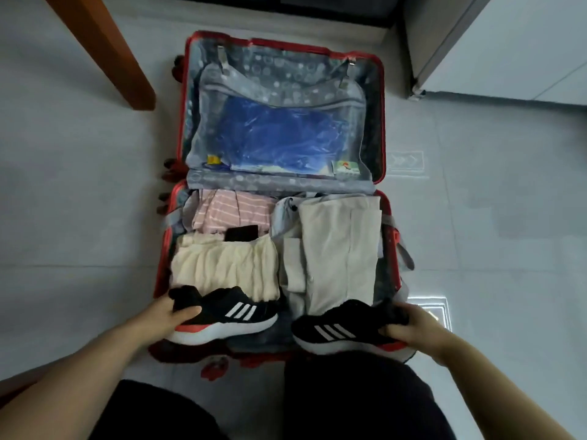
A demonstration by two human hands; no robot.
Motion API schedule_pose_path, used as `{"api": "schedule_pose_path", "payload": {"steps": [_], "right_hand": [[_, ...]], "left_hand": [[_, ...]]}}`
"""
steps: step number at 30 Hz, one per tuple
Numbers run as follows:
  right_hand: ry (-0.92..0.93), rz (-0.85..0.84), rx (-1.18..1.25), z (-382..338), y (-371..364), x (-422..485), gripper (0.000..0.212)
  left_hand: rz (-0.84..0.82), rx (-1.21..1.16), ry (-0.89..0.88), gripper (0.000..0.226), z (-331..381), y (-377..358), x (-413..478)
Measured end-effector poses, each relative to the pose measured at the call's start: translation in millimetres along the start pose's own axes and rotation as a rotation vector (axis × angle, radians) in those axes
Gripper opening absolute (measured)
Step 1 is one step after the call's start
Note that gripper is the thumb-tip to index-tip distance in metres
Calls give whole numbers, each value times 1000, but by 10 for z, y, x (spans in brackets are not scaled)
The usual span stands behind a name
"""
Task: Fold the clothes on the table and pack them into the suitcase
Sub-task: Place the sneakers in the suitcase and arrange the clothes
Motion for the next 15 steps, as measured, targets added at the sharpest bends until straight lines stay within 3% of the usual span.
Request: {"api": "schedule_pose_path", "payload": {"steps": [5, 7, 9, 11, 15], "right_hand": [[-11, -97, 66, 505, -253, 952, 64], [-37, -49, 91, 626, -490, 1240, 65], [-63, 10, 116, 683, -754, 1415, 51], [-65, 56, 39, 668, -939, 1465, 43], [1, 28, -43, 625, -931, 1419, 57]], "left_hand": [[-70, -59, 153, 49, -674, -145, 840], [-48, -135, 237, 38, -845, -198, 1018], [39, -176, 284, 23, -1063, -202, 1044], [169, -84, 253, 27, -1307, -172, 1008], [335, 111, 178, 60, -1464, -132, 1149]]}}
Point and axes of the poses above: each hand's wrist, its own x-axis towards the middle knuckle, its own y-axis out of the back of the hand, z = x × y, the point moved 1 cm from there along x, towards the middle knuckle, and after that the axes turned 8 degrees about -x, right-handed, at the moved point
